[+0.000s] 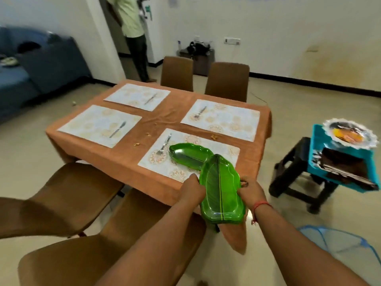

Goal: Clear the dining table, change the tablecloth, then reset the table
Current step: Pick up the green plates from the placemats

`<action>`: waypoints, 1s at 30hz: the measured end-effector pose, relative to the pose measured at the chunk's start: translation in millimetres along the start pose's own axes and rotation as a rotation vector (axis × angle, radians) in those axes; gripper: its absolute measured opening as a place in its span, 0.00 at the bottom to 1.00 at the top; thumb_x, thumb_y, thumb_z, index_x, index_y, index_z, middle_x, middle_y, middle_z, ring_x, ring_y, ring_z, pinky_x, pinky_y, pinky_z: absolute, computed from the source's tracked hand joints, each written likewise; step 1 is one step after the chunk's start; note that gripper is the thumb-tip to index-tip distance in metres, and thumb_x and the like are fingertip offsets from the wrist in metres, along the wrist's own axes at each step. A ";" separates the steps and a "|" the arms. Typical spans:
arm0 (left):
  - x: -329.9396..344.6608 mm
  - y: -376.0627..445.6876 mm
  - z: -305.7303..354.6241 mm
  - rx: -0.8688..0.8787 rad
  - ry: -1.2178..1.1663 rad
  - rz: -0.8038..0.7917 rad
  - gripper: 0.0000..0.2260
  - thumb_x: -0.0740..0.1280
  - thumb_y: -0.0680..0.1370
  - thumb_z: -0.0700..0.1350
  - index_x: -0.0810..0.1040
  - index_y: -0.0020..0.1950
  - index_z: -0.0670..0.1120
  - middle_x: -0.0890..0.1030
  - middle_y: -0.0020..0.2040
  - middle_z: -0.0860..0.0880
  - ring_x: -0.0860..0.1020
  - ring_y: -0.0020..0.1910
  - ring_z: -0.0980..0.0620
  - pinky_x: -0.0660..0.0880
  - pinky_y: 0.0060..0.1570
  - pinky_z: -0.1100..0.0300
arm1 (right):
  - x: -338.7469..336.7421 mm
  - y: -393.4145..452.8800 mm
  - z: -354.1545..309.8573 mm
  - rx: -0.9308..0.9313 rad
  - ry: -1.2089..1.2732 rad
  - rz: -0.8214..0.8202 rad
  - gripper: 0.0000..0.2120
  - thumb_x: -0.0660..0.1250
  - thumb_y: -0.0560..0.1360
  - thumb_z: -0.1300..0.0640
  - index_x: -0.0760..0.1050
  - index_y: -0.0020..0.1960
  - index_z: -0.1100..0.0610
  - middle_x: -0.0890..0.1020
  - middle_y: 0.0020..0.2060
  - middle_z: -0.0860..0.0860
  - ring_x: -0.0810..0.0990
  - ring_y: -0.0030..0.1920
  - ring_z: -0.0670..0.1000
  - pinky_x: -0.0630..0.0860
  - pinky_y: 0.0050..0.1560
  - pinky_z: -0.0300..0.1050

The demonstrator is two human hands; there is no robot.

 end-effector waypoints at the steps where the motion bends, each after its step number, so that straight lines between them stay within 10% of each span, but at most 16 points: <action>1: -5.9 12.6 -2.2 -0.020 -0.023 0.024 0.08 0.66 0.77 0.49 0.69 0.49 0.47 0.76 0.46 0.48 0.74 0.43 0.48 0.67 0.37 0.55 | 6.6 14.5 -12.2 -0.019 -0.024 -0.031 0.21 0.65 0.68 0.69 0.80 0.57 0.51 0.84 0.43 0.54 0.82 0.49 0.57 0.77 0.51 0.46; 30: 7.5 200.8 -32.0 -0.893 -0.528 0.503 0.07 0.66 0.74 0.41 0.70 0.49 0.43 0.77 0.46 0.45 0.81 0.48 0.41 0.81 0.43 0.51 | 178.6 290.4 -151.5 -0.404 -0.637 -0.701 0.22 0.63 0.73 0.62 0.74 0.67 0.57 0.78 0.64 0.58 0.76 0.63 0.62 0.73 0.65 0.53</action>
Point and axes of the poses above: each hand's wrist, its own y-axis towards the middle knuckle, its own x-axis out of the palm, z = x × y, the point moved 7 cm from there along y, towards the middle knuckle
